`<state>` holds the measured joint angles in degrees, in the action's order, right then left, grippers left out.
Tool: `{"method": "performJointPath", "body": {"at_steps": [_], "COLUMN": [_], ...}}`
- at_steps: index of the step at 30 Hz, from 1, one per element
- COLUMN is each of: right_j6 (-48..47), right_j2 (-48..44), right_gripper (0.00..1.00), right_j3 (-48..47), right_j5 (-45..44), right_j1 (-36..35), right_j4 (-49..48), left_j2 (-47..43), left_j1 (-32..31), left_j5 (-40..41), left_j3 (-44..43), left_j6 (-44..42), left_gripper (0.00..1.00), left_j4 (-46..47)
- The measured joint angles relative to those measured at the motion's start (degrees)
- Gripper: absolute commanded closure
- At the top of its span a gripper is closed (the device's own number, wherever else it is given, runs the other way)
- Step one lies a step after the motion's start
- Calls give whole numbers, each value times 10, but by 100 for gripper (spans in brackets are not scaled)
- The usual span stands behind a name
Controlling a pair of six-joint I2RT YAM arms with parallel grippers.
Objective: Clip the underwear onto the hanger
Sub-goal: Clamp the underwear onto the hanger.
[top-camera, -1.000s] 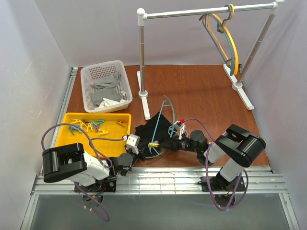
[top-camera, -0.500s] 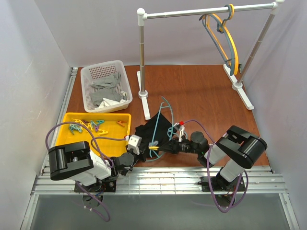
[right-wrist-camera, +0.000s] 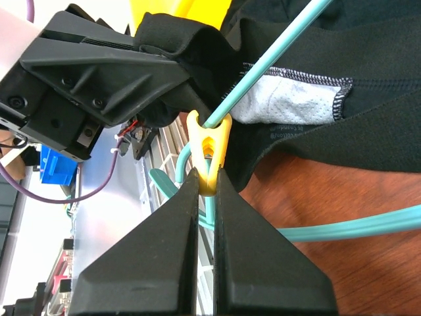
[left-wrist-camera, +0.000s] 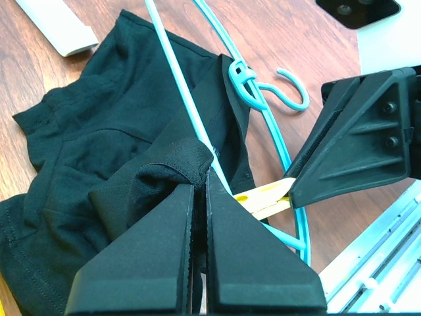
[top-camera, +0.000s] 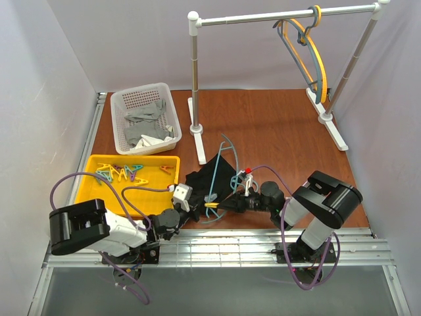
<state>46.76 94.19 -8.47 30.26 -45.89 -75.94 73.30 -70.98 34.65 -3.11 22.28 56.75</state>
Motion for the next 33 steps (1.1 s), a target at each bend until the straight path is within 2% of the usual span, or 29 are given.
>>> {"method": "performJointPath", "body": {"at_steps": [5,15,33], "right_j6": [-1,-5,-7], "right_j2": [14,17,38], "right_gripper": [99,99,99], "right_j3": [-1,-5,-24], "right_j5": [6,21,35], "right_j1": [0,-2,-7], "right_j4": [0,0,0], "left_j2": [4,78,61], "left_j1": [0,0,0], "left_j5": [-11,-39,-62], "left_j3": [0,0,0], "left_j6": [-1,-21,-44], "left_gripper": [100,100,100], "left_j4": [-7,39,53]}}
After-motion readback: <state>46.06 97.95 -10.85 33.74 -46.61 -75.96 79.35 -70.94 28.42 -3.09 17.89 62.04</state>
